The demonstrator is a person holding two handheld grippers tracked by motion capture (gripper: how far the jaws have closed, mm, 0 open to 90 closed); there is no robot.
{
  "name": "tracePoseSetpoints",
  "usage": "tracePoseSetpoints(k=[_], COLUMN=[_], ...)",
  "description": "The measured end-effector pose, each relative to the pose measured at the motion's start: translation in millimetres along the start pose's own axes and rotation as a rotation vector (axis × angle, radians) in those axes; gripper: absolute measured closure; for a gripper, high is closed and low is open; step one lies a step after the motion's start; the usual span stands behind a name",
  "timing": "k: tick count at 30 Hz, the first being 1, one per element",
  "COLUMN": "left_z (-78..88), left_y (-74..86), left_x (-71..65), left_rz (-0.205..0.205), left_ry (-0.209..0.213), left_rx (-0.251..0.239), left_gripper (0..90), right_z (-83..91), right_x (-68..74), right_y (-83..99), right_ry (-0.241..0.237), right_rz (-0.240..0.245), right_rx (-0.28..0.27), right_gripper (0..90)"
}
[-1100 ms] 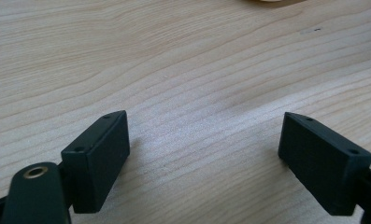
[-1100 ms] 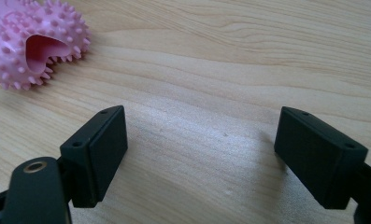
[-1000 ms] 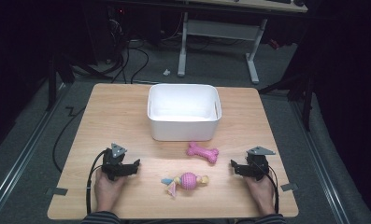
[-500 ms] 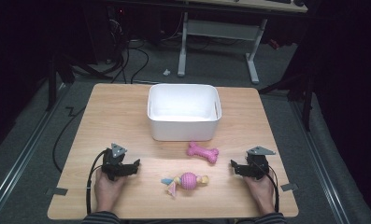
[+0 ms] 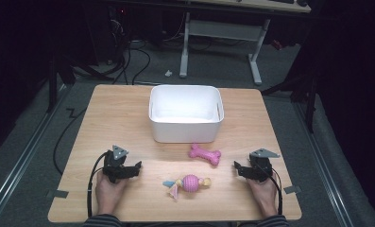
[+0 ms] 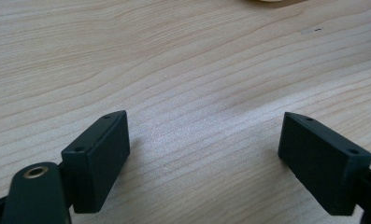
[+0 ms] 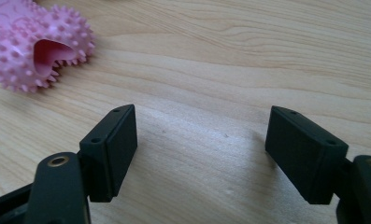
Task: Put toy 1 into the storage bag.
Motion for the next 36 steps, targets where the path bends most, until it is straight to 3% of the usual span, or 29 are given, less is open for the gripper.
tracePoseSetpoints(k=[9, 26, 36], left_z=[0.0, 0.2, 0.4], left_y=[0.0, 0.1, 0.2], left_x=[0.0, 0.0, -0.1], left_rz=[0.001, 0.001, 0.002], left_ry=[0.0, 0.001, 0.003], left_rx=[0.0, -0.001, 0.0], left_gripper=[17.0, 17.1, 17.2], right_z=[9.8, 31.2, 45.0], right_x=[1.0, 11.1, 15.7], right_y=[-3.2, -9.0, -20.6], right_ry=[-0.011, -0.085, -0.114], right_rz=[-0.005, -0.003, 0.004], right_rx=[-0.035, -0.086, -0.153], right_gripper=[27.6, 32.8, 36.6])
Point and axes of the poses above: each handheld gripper's, and its own axes: z roughly backward along the jaws, y roughly out of its underside, x roughly to its left, the point moved 7 cm from there along -z, roughly forward along the jaws, and after that the axes turned 6 degrees about y, right-handed, at the moved point
